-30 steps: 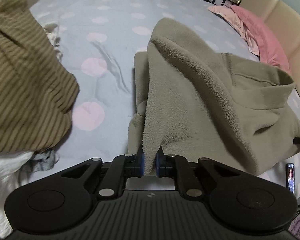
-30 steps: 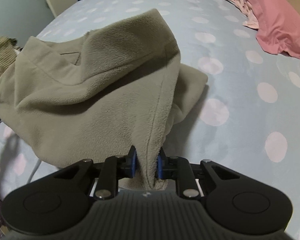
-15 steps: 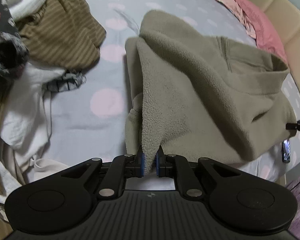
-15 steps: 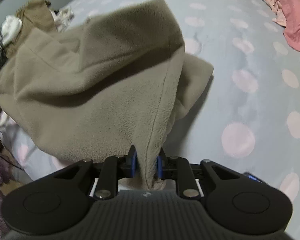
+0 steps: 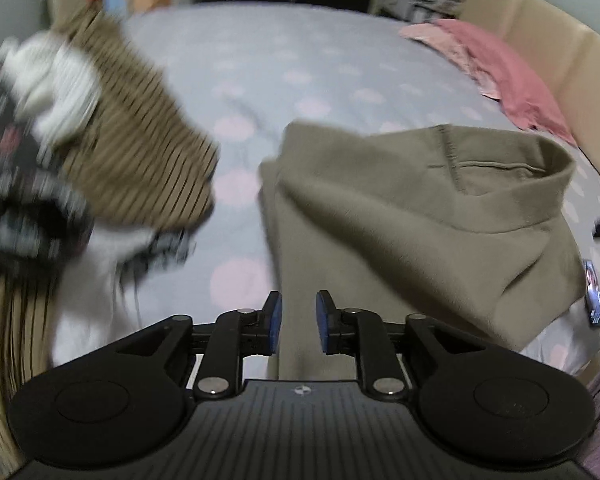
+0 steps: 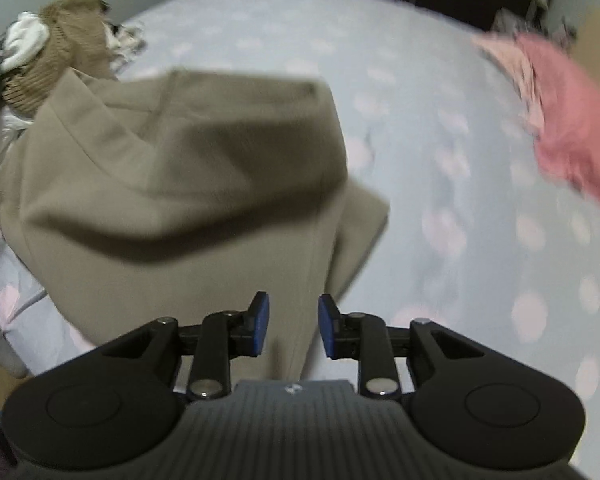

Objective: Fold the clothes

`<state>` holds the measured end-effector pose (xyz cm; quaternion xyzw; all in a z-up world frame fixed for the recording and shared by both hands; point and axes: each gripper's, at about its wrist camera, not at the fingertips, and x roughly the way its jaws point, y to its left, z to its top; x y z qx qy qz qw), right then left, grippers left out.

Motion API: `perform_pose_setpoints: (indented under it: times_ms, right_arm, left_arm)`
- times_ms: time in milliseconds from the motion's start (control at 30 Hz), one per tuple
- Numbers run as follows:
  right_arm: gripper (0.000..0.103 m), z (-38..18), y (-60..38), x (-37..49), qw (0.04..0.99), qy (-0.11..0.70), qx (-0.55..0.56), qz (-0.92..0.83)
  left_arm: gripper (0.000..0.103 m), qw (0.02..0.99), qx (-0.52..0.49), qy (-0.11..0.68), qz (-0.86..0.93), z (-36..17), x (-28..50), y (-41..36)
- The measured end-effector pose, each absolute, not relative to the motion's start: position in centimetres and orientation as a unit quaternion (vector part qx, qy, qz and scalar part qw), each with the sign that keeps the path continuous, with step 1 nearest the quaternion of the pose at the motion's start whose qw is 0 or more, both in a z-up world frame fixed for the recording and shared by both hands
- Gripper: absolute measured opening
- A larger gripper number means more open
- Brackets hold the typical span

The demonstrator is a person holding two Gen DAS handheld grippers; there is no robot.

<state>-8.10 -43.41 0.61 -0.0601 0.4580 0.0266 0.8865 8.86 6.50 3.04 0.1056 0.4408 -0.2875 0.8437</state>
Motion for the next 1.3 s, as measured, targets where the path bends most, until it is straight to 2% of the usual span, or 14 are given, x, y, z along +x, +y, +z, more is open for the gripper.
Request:
perform_pose_setpoints:
  times_ms: [33, 100, 167, 267, 400, 567, 767, 967, 1067, 1100, 1167, 1200, 1267, 1300]
  right_arm:
    - [0.037, 0.9, -42.8, -7.8, 0.89, 0.448, -0.078, 0.034]
    - [0.04, 1.6, -41.4, -7.2, 0.895, 0.426, -0.12, 0.055]
    - [0.047, 2.2, -39.7, -6.7, 0.896, 0.406, -0.161, 0.079]
    - [0.054, 3.0, -37.6, -5.8, 0.893, 0.378, -0.215, 0.116]
    - [0.056, 3.4, -35.9, -3.8, 0.884, 0.363, -0.249, 0.158]
    - [0.063, 2.8, -35.3, -1.3, 0.873, 0.376, -0.242, 0.195]
    - [0.065, 0.7, -36.3, 0.6, 0.855, 0.403, -0.247, 0.213]
    - [0.065, -0.7, -38.5, 2.0, 0.851, 0.435, -0.208, 0.21]
    - [0.061, -1.7, -38.8, 2.2, 0.842, 0.453, -0.203, 0.21]
    - [0.058, -2.0, -38.8, 2.1, 0.838, 0.458, -0.205, 0.212]
    - [0.04, -2.6, -38.4, 1.9, 0.83, 0.466, -0.214, 0.218]
    - [0.036, -2.7, -38.1, 1.7, 0.827, 0.466, -0.224, 0.221]
    - [0.019, -2.9, -37.5, 1.1, 0.821, 0.467, -0.24, 0.226]
    - [0.016, -2.7, -37.3, 0.8, 0.821, 0.464, -0.243, 0.227]
  left_arm:
    - [0.025, 0.844, 0.116, 0.432, -0.298, 3.3, 8.9, 5.8]
    - [0.037, 0.842, 0.139, 0.413, -0.319, 3.8, 9.0, 3.9]
    - [0.043, 0.839, 0.168, 0.388, -0.342, 4.3, 9.1, 1.9]
    - [0.049, 0.829, 0.213, 0.357, -0.373, 4.6, 9.3, -0.8]
    - [0.059, 0.811, 0.273, 0.319, -0.407, 3.9, 10.2, -4.1]
    - [0.061, 0.782, 0.333, 0.291, -0.439, 1.8, 11.3, -7.4]
    - [0.061, 0.762, 0.366, 0.272, -0.46, -0.4, 12.7, -9.4]
    - [0.061, 0.743, 0.37, 0.315, -0.461, -3.0, 15.0, -9.8]
    - [0.056, 0.74, 0.349, 0.344, -0.46, -3.7, 15.8, -9.7]
    - [0.049, 0.74, 0.342, 0.353, -0.459, -3.9, 16.0, -9.7]
    - [0.04, 0.741, 0.333, 0.365, -0.456, -4.1, 16.0, -9.8]
    - [0.031, 0.741, 0.337, 0.362, -0.455, -4.0, 15.6, -9.9]
    - [0.016, 0.74, 0.352, 0.353, -0.451, -3.9, 14.7, -10.2]
    - [0.011, 0.743, 0.359, 0.35, -0.444, -3.9, 14.3, -10.3]
